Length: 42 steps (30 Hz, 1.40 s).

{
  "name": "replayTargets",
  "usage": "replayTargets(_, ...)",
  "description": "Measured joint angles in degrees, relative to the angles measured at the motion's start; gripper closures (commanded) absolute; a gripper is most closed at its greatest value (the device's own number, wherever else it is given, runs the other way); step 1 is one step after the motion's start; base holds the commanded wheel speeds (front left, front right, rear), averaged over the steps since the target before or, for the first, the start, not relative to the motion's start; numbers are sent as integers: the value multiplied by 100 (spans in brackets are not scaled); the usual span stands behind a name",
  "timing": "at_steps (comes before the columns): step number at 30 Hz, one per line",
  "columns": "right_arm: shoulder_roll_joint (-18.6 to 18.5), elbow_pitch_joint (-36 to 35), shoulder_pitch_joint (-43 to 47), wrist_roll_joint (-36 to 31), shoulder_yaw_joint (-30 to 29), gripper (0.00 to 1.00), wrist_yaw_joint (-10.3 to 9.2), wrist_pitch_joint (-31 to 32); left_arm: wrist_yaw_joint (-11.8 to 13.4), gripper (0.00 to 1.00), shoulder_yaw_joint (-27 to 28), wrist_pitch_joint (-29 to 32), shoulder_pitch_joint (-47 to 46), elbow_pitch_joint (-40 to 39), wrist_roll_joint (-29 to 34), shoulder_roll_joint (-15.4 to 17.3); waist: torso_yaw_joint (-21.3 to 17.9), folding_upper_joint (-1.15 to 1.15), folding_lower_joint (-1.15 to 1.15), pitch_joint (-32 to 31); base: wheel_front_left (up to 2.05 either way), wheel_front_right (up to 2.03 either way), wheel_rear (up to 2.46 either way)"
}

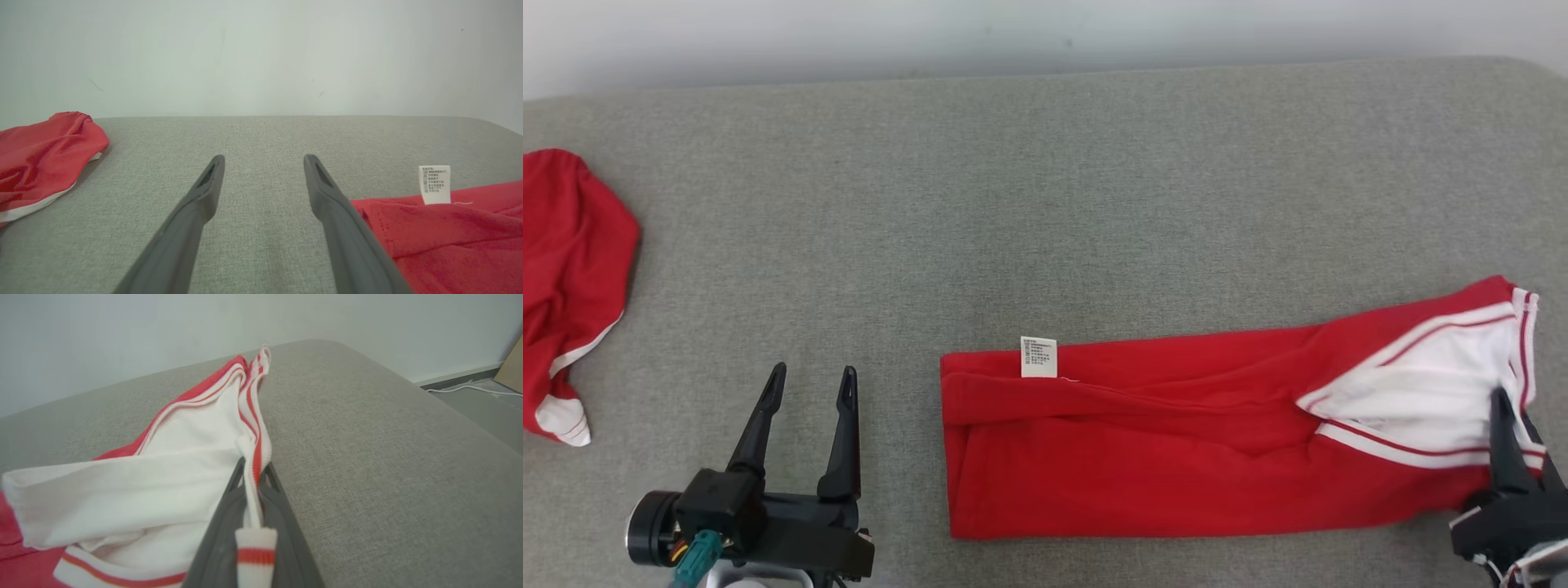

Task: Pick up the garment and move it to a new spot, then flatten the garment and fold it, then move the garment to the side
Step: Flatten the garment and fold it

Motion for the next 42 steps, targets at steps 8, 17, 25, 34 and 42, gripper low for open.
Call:
replayTargets(8, 281, -2159, 293, -399, 894, 100, -1, 322, -58, 0, 44, 0, -4, 15, 12, -23, -90, 0, -1, -37, 0, 0, 0)
replayTargets(17, 566, -3355, 218, -377, 2646, 100, -1, 1073, -123, 0, 9, 0, -5, 93, 34, -94, -11, 0, 0, -102, 0, 0, 0)
replayTargets(25, 784, -2643, -221, -63, 3777, 100, -1, 1125, -179, 0, -12, 0, -21, 170, 33, -146, 135, 0, 0, -121, 0, 0, 0)
replayTargets(34, 1014, -1179, -834, 320, 4533, 100, -1, 717, -220, 0, -56, 0, -75, 226, 33, -210, 327, 0, 0, -48, 0, 0, 0)
replayTargets(42, 1246, -572, -1305, 605, 5109, 0, -2, 555, -224, 0, -59, 0, -137, 247, 34, -248, 390, 0, 0, 60, 0, 0, 0)
